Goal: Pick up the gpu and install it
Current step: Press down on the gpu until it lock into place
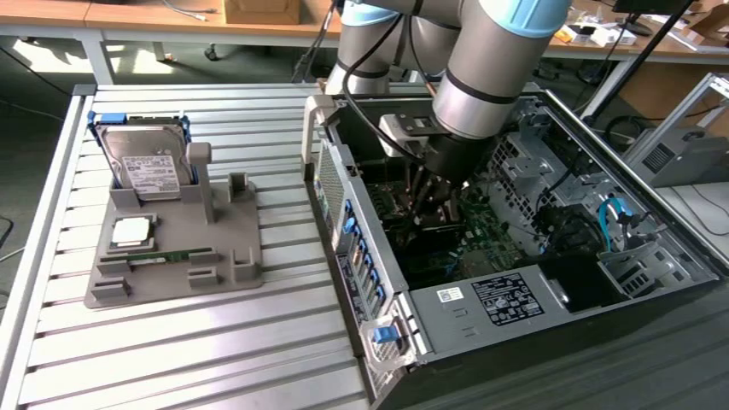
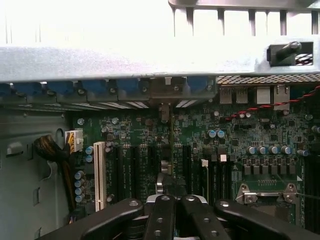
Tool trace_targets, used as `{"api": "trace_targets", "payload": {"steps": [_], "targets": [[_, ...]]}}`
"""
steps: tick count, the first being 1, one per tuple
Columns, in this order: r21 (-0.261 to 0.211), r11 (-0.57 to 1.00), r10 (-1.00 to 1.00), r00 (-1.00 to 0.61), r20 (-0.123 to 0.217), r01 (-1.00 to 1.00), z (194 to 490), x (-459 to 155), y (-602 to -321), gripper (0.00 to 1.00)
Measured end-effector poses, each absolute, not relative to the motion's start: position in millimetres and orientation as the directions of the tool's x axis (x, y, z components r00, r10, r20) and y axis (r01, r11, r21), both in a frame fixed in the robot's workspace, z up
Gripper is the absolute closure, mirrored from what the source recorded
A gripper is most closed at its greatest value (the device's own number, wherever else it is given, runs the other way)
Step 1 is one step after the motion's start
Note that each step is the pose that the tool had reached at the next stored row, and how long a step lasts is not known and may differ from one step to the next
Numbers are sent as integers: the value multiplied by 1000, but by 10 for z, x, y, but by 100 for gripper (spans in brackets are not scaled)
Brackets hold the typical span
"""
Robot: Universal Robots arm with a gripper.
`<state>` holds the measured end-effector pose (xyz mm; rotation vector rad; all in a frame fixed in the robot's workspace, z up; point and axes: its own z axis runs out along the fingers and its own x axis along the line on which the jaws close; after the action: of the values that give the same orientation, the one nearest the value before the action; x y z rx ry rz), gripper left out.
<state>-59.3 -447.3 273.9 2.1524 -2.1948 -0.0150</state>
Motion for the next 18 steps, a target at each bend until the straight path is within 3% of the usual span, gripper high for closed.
{"api": "trace_targets", "payload": {"steps": [18], "targets": [[54, -2, -999, 4, 41, -999, 2702, -595, -4434, 89]]}}
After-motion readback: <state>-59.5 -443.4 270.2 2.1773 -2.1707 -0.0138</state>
